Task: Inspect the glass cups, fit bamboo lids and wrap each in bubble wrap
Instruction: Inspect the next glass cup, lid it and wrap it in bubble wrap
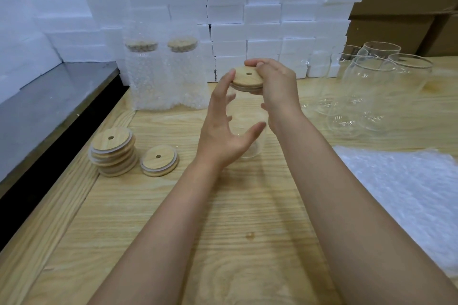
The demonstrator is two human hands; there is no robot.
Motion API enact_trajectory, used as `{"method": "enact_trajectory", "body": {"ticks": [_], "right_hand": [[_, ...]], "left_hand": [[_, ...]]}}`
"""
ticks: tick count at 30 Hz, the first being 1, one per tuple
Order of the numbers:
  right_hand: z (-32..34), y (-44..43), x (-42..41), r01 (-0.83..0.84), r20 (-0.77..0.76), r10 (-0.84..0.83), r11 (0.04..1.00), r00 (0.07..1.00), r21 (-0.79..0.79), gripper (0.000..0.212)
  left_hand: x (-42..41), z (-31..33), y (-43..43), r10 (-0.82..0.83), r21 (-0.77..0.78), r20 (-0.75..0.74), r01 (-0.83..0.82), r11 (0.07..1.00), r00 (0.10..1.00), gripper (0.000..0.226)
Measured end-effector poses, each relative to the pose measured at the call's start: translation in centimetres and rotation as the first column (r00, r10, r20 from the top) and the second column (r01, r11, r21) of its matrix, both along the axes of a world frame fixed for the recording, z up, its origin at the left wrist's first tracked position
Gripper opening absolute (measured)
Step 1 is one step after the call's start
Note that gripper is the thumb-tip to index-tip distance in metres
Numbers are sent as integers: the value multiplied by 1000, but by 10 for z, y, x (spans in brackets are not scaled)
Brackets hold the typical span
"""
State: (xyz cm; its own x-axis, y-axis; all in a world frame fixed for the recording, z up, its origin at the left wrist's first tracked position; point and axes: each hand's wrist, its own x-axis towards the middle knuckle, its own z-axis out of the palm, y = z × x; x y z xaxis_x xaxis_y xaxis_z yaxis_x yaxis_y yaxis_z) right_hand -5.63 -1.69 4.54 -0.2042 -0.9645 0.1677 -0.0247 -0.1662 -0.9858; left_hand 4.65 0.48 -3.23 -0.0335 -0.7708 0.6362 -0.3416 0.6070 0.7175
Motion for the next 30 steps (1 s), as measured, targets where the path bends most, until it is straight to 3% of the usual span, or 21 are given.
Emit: {"method": "enact_trajectory", "body": {"ticks": [4, 9, 11, 13, 16, 18, 24, 30], "right_hand": [[-1, 3, -5, -41, -68, 42, 999, 997, 15, 28], [5, 21, -31, 40, -380, -107, 983, 919, -182, 31], [10, 32, -57, 96, -578, -216, 968, 787, -231, 28], [10, 39, -94, 156, -804, -238, 971, 545, -182, 30], [-4, 39, -159, 367, -981, -49, 930, 187, 24, 39], [-21, 33, -202, 512, -990, 96, 848, 99, 134, 40], [-78, 16, -278, 654, -956, 276, 706, 98, 271, 27], [-80, 21, -268, 660, -979, 146, 723, 141, 203, 28]], "left_hand": [[3, -19, 0, -87, 158, 75, 74, 985, 993, 112], [8, -24, -7, -12, 264, 119, -20, 964, 993, 111], [8, -25, -9, 9, 290, 130, -47, 956, 991, 111], [7, -25, -11, 23, 317, 139, -67, 946, 990, 109], [5, -26, -15, 24, 380, 131, -72, 922, 991, 106], [5, -28, -17, 20, 415, 138, -76, 907, 990, 102], [6, -30, -21, 18, 450, 158, -88, 888, 987, 97], [8, -32, -21, 44, 448, 66, -69, 891, 997, 105]]}}
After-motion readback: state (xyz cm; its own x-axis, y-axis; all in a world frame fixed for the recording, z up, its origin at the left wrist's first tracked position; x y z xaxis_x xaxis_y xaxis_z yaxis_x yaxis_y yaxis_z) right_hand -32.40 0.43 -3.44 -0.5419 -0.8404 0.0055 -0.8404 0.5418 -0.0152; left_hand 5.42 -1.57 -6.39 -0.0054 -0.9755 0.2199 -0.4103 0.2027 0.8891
